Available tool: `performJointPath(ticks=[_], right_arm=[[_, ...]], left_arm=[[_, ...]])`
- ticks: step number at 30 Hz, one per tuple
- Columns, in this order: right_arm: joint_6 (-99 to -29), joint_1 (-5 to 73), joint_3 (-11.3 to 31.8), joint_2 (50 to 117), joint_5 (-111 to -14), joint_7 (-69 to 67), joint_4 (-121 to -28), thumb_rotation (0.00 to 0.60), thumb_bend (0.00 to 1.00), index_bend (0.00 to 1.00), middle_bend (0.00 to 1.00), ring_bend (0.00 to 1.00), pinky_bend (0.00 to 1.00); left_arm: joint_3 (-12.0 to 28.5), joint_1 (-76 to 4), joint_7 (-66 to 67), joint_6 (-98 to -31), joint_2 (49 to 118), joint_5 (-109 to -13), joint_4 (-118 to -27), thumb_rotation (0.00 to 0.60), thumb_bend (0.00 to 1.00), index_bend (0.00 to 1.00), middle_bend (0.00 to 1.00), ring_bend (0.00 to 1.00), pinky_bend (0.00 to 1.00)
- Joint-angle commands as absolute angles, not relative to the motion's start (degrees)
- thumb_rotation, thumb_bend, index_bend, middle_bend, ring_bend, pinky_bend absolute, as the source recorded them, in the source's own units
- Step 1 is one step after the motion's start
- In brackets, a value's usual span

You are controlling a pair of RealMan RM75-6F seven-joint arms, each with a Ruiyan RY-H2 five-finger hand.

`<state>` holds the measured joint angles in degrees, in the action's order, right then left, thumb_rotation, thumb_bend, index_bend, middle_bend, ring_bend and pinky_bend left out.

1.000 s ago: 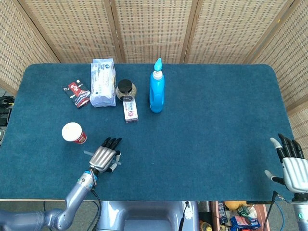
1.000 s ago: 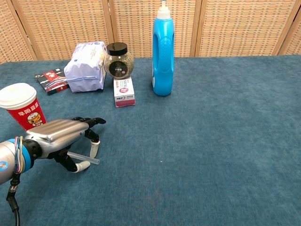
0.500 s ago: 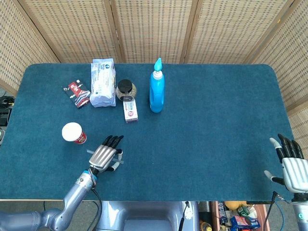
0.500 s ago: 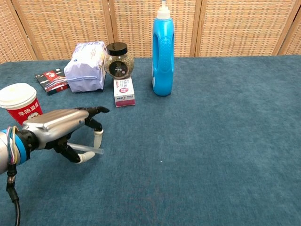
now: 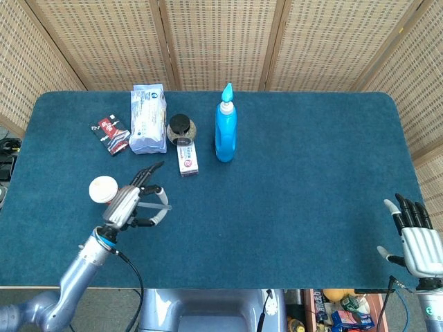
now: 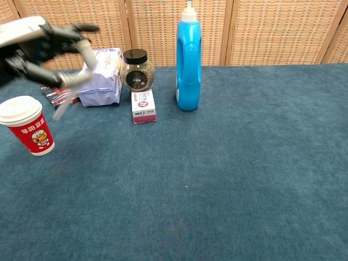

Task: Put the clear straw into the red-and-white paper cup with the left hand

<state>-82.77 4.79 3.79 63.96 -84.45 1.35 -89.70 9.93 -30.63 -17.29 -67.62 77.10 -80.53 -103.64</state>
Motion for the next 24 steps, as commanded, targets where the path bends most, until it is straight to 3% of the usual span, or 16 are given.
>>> performJointPath(ticks=[1, 14, 24], right_arm=[[-82.7, 4.8, 3.7, 64.1, -84.5, 1.8, -89.8, 0.6, 0.0, 0.0, 0.0, 0.0, 0.0], [-82.4, 5.0, 3.5, 64.7, -84.4, 3.5, -90.0, 0.6, 0.0, 0.0, 0.0, 0.0, 0.0], [-82.1, 5.1, 3.6, 65.0, -84.0, 3.7, -89.7, 0.6, 0.0, 0.0, 0.0, 0.0, 0.0]], left_arm=[[13.5, -27.7, -31.9, -71.1, 69.9, -81.4, -104.7, 0.6, 0.42, 0.57, 0.0, 0.0, 0.0], [14.2, -25.5, -60.5, -67.4, 66.1, -79.2, -91.5, 0.6, 0.42, 0.57, 0.0, 0.0, 0.0], [13.7, -25.9, -68.3, -65.8, 68.9, -79.8, -83.3, 0.6, 0.43, 0.57, 0.0, 0.0, 0.0]])
